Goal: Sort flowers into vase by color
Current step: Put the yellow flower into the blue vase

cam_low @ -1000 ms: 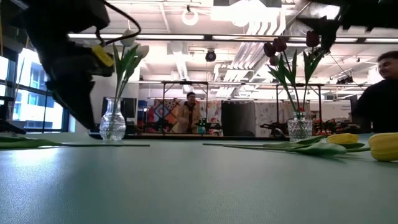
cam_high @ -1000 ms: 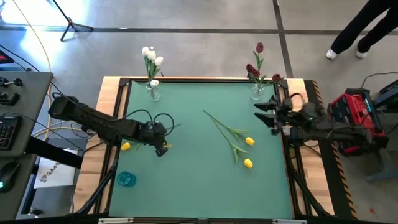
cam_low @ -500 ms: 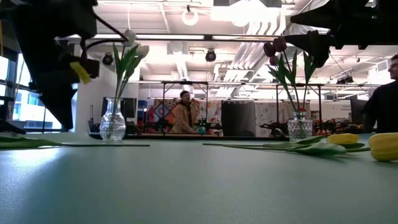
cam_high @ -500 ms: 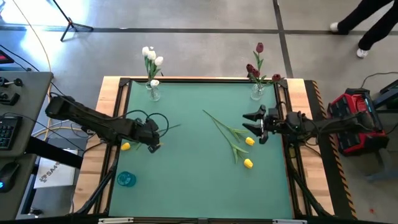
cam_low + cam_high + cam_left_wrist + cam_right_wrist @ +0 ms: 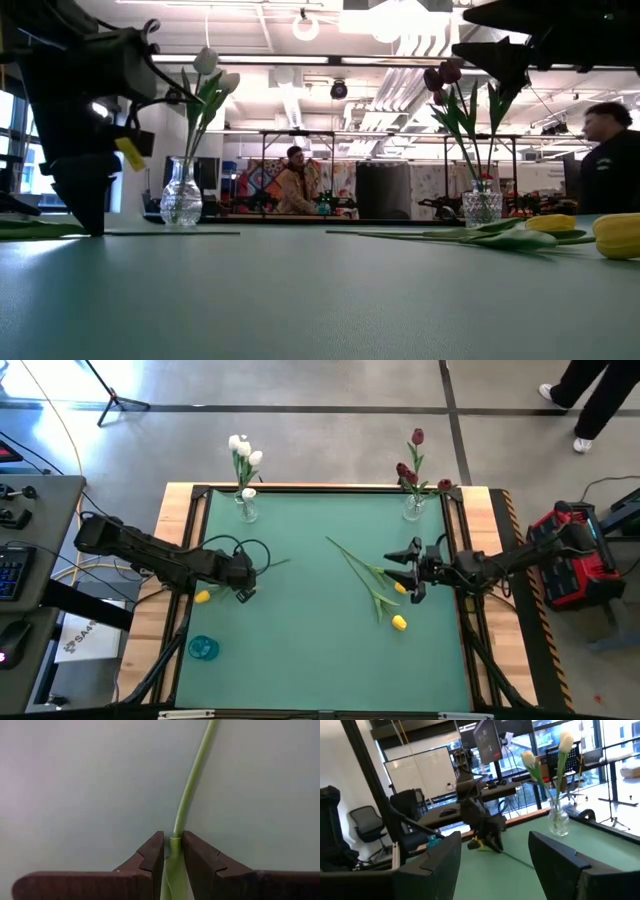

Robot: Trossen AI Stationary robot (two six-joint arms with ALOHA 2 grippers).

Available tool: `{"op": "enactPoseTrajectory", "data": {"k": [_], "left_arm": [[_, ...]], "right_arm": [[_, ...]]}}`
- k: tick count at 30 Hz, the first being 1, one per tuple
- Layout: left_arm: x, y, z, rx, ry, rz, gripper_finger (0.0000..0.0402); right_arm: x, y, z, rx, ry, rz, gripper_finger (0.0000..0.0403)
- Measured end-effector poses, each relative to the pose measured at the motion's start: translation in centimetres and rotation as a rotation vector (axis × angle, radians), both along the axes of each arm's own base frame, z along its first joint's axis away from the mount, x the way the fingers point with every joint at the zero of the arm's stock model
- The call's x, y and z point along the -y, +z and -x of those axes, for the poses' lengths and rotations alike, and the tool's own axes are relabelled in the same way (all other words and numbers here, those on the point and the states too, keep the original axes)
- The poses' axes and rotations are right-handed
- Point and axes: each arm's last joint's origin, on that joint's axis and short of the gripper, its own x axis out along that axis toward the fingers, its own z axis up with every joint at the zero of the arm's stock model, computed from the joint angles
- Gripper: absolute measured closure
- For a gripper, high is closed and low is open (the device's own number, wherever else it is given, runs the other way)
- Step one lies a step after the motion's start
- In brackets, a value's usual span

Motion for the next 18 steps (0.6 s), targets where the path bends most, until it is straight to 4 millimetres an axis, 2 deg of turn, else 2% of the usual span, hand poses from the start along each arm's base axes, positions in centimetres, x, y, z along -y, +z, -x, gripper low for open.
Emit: {"op": "enactPoseTrajectory", "data": {"k": [5, 10, 13, 16, 18], "left_arm": [[0.0, -0.1, 0.0, 0.002, -0.003, 0.016, 0.0343], [0.0, -0.1, -0.1, 0.005, -0.013, 0.028, 0.0390], [0.1, 0.0, -0.2, 0.010, -0.030, 0.020, 0.0393], [0.4, 0.5, -0.8, 0.022, -0.089, 0.017, 0.0397], [1.0, 1.5, -1.9, 0.085, -0.145, 0.041, 0.0399]], "right_arm": [[-0.5, -0.7, -0.6, -0.032, 0.000, -0.041, 0.0183], [-1.2, -2.1, -1.3, -0.102, -0.026, -0.112, 0.0183], [-1.8, -3.4, -1.8, -0.168, -0.042, -0.149, 0.0183], [-2.4, -4.8, -2.1, -0.236, -0.054, -0.159, 0.0183], [-2.8, -5.6, -2.4, -0.276, -0.049, -0.141, 0.0183]]}}
